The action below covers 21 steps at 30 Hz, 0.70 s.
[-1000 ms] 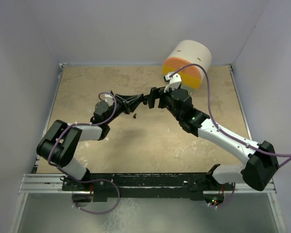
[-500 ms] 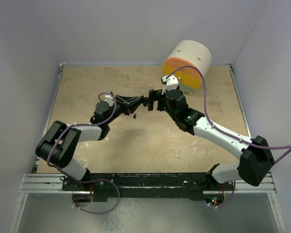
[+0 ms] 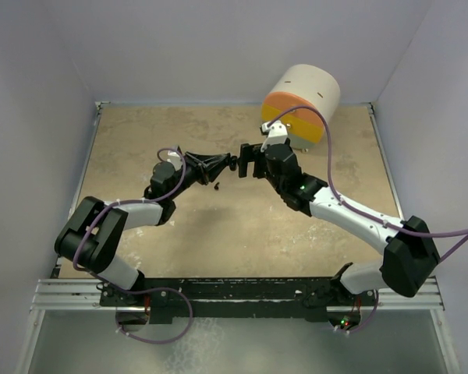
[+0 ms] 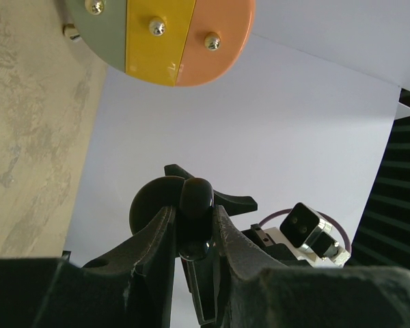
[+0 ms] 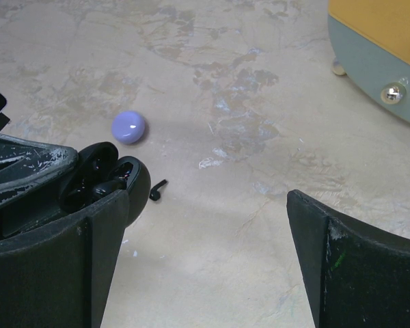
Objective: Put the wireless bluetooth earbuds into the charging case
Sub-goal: Adjust the earbud with the charging case.
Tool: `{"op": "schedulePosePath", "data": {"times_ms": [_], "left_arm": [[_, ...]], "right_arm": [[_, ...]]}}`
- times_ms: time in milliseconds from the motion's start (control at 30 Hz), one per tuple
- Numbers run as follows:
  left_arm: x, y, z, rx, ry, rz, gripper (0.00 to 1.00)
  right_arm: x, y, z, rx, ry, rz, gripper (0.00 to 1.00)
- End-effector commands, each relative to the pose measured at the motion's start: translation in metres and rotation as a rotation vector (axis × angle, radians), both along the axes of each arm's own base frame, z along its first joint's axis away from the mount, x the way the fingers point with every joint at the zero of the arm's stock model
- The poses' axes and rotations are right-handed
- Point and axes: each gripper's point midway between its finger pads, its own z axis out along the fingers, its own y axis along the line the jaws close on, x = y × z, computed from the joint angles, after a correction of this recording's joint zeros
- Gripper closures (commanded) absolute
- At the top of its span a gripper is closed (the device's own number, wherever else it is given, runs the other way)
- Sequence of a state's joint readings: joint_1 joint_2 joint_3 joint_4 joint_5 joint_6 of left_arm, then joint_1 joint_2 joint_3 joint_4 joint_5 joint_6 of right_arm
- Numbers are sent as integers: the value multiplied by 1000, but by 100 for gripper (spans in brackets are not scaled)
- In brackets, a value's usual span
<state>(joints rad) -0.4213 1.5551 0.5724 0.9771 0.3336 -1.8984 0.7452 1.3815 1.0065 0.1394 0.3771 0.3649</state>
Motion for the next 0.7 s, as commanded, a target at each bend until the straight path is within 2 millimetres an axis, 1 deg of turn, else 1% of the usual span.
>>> {"op": "schedulePosePath", "data": {"times_ms": [0, 133, 267, 533, 667], "left_arm": [[1, 0, 39, -27, -115, 4, 100], [0, 0, 38, -24, -112, 3, 100], [0, -1, 38, -22, -113, 1, 100], [0, 0, 33, -10, -106, 4, 100], [0, 0, 31, -4, -104, 5, 100]], "right_arm": [[7, 4, 16, 31, -30, -15, 1], [7, 7, 16, 33, -28, -6, 1], [8, 5, 16, 21, -29, -13, 1], [7, 4, 31, 56, -57, -19, 1], [8, 5, 32, 51, -59, -14, 1]]}}
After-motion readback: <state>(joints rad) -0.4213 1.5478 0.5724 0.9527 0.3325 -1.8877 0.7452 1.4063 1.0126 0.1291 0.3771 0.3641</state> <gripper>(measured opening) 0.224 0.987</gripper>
